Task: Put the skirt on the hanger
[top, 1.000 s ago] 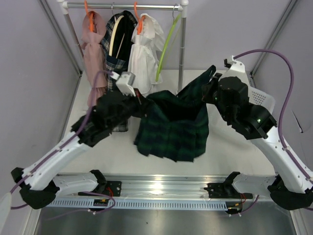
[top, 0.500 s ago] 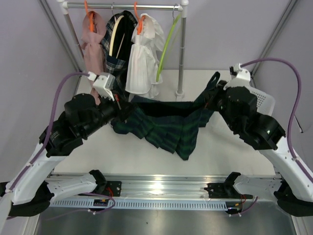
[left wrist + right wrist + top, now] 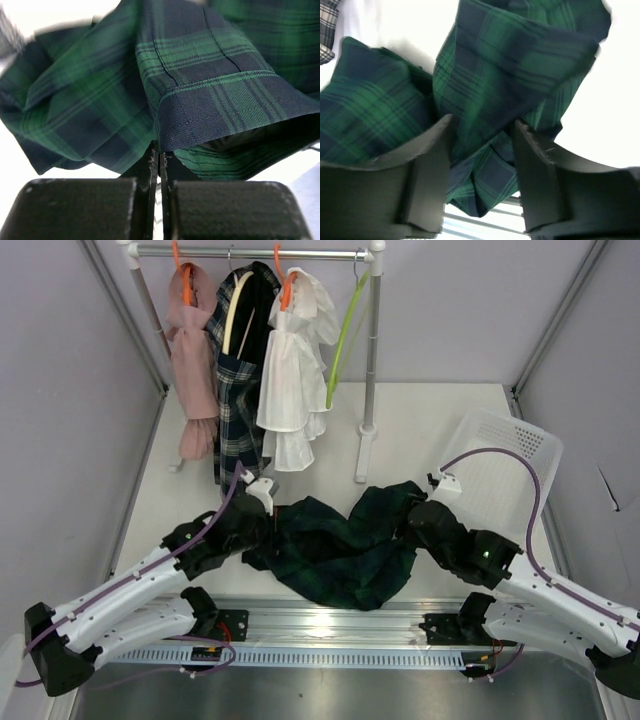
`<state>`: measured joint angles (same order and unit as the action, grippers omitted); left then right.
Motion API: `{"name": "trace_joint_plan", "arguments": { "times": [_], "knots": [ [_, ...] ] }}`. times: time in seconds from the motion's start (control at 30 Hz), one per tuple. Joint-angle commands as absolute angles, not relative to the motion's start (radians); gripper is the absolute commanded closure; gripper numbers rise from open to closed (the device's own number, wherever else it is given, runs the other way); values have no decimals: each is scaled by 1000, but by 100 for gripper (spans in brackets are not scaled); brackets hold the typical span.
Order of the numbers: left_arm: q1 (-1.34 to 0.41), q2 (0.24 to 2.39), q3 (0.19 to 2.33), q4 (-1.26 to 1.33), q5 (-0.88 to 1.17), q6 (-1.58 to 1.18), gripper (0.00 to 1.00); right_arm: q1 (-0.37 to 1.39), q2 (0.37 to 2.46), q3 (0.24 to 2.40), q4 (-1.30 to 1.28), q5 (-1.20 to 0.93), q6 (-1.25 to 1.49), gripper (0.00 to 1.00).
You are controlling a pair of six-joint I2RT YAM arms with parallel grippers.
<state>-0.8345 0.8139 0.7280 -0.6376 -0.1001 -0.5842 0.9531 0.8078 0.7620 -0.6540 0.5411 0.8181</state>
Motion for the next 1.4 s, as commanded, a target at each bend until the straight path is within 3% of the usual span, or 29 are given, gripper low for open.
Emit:
{"name": "trace_joint_plan", "arguments": {
  "times": [0.0, 0.13, 0.4, 0.5, 0.63, 0.87, 1.0, 1.37],
  "knots": [
    [-821, 784, 692, -534, -71, -630, 100, 977, 773, 752, -606, 586, 894, 38],
    [-816, 782, 651, -529, -55, -634, 100, 977, 767, 762, -604, 592, 859, 20],
    [-750, 819, 680, -532, -29, -585, 100, 974, 726, 871, -756, 670, 825, 13],
    [-698, 821, 686, -525, 4, -568, 100, 957, 710, 903, -857, 696, 857, 15],
    [-664, 825, 689, -520, 46, -554, 100, 920, 693, 879, -881, 680, 845, 26],
    [-646, 833, 690, -528, 51, -534, 100, 741, 716, 796, -750, 456, 726, 31],
    [-615, 830, 686, -532, 64, -523, 100, 573, 739, 756, -674, 229, 660, 39],
    [-583, 838, 683, -529, 84, -512, 100, 417, 805, 684, -554, 22, 597, 43]
  ]
}}
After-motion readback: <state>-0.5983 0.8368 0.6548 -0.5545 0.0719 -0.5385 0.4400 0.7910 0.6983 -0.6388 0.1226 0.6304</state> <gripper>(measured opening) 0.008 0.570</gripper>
